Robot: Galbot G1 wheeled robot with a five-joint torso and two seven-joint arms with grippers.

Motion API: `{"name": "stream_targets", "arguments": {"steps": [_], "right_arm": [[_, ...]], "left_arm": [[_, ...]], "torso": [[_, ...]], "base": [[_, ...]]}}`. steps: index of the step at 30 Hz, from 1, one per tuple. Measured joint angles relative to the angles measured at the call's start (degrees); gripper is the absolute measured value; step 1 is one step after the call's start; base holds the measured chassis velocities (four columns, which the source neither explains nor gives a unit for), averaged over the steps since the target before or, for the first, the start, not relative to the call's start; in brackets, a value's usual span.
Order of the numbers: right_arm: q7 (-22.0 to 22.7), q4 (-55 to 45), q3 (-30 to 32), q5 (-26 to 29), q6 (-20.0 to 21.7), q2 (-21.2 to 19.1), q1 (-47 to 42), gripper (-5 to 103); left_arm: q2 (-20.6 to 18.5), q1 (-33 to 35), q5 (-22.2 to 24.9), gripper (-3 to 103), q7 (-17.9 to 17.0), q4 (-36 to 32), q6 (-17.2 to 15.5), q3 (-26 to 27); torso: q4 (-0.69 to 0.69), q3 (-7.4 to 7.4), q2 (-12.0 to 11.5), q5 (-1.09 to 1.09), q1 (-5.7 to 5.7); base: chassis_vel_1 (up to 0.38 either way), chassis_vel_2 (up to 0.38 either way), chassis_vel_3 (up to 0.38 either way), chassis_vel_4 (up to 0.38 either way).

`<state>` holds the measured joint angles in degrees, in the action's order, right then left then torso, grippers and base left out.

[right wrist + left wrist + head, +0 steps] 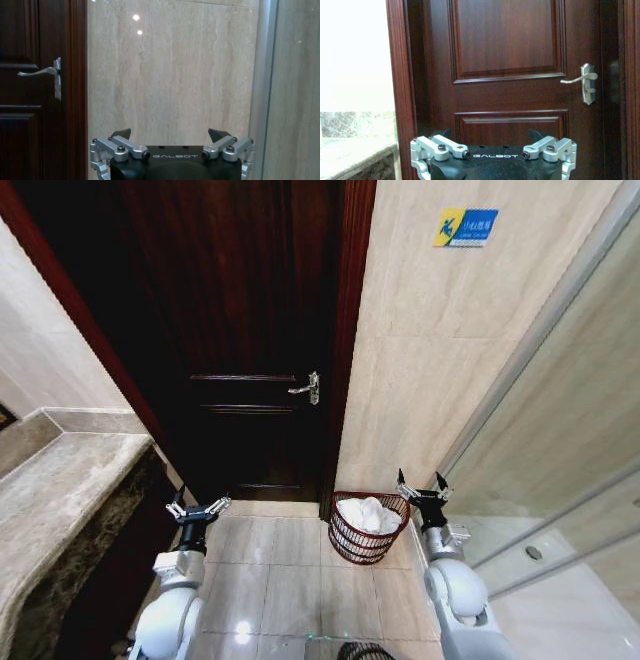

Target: Discard the used towel into the hamper.

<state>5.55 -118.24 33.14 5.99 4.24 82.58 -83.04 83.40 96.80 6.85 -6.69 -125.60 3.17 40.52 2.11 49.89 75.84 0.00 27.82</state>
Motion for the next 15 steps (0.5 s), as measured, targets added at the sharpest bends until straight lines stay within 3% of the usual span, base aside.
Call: {"name": "stream_targets", "arguments": {"steps": [9,15], "right_arm": [[0.02,-0.01,0.01,0.00,-0.03,-0.01,0.02,100],[0.02,-0.01,0.00,0.00,-0.04,-0.02,0.02,100]], "left_arm": [[0.00,-0.02,-0.01,100,-0.05,0.00,-0.04,-0.02],[0.00,-0.01,-0.01,100,-0.08,0.00,-0.05,-0.03]], "torso": [[0.00,0.00,-0.04,0.00,0.01],[0.00,-0.02,-0.05,0.00,-0.01]], "base": [[0.011,-0.009,-0.014,0.013],[0.137,-0.134,-0.119,0.134]]}}
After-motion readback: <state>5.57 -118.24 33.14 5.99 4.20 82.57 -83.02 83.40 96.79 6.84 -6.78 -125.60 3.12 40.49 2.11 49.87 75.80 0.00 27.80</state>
